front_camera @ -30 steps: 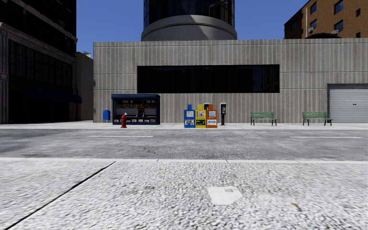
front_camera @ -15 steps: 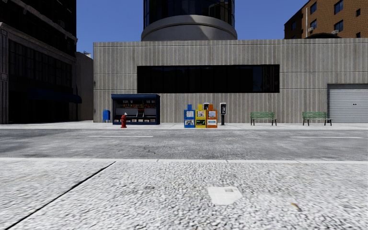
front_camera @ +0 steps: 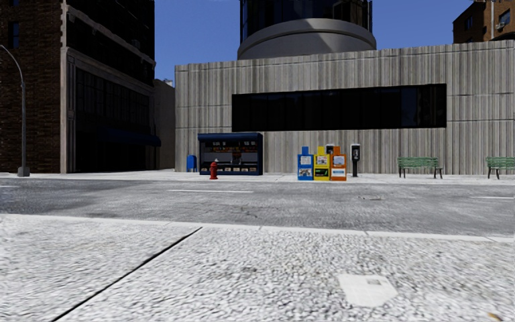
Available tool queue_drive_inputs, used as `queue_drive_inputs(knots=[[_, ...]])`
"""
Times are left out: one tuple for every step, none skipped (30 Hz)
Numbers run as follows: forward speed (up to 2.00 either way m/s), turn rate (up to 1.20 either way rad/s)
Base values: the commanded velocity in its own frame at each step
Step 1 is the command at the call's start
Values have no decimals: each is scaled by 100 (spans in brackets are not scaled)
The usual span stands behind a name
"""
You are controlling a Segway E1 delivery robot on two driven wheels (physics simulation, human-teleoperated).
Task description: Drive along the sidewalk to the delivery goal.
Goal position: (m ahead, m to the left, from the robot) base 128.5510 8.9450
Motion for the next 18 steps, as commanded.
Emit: queue_drive_inputs(knots=[[200, 70], [200, 70], [200, 70], [200, 70], [200, 70], [200, 70], [200, 70], [200, 70], [200, 70], [200, 70], [200, 70], [200, 70], [200, 70], [200, 70], [200, 70], [200, 70], [200, 70], [200, 70]])
